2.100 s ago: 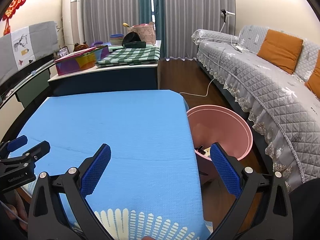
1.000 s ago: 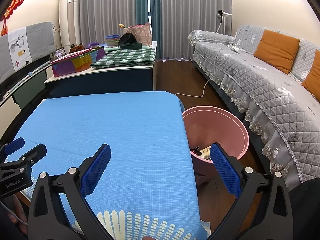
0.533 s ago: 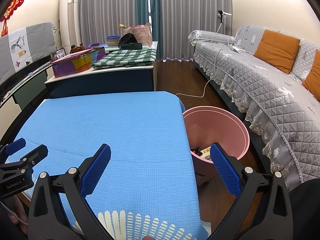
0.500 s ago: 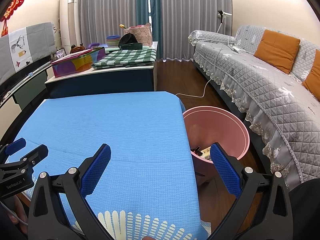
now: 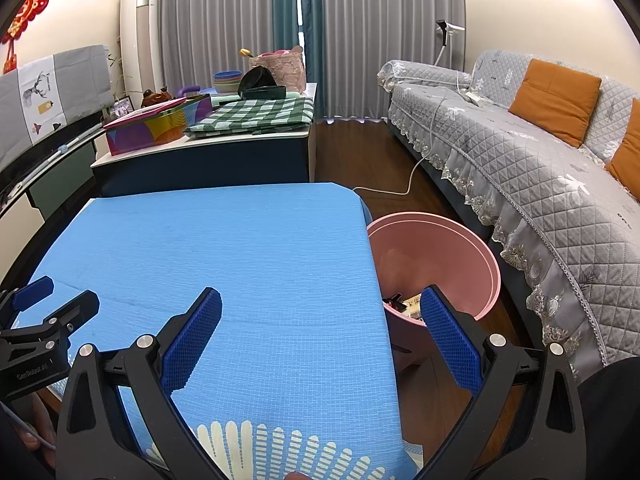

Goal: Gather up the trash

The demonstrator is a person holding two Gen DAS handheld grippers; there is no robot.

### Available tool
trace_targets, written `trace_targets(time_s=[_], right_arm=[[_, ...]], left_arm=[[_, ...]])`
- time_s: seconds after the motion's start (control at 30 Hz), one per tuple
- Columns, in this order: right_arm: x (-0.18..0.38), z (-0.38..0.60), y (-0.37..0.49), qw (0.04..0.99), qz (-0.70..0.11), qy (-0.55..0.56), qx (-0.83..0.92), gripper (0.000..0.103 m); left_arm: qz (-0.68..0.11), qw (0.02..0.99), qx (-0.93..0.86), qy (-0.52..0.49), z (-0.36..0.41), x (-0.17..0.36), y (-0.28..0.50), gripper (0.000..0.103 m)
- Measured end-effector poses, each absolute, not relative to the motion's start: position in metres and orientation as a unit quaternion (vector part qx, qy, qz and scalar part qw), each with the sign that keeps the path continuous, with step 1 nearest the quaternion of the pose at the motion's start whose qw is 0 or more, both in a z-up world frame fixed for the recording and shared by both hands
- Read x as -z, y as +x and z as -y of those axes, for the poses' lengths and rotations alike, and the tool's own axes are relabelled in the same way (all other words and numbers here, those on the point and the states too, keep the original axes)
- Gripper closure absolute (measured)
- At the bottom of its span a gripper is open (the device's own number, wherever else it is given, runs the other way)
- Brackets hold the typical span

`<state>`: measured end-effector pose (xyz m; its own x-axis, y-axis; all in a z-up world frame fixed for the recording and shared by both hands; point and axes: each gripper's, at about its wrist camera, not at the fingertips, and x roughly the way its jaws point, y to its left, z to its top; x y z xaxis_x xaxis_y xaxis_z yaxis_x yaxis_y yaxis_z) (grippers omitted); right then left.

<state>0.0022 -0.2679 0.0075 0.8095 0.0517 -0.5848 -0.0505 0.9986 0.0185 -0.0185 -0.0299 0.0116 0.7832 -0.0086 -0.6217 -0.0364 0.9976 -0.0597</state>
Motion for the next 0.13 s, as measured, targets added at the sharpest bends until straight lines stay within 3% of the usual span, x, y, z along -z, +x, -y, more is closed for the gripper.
trace_targets(time_s=[0.13], right_arm=[[-0.0075, 0.2679, 0.0022, 0.951, -0.307, 0.001, -0.027, 0.005]], left_arm=[[-0.331, 0.943, -0.007, -0.034, 0.0307, -0.0115, -0.0190, 0.008]])
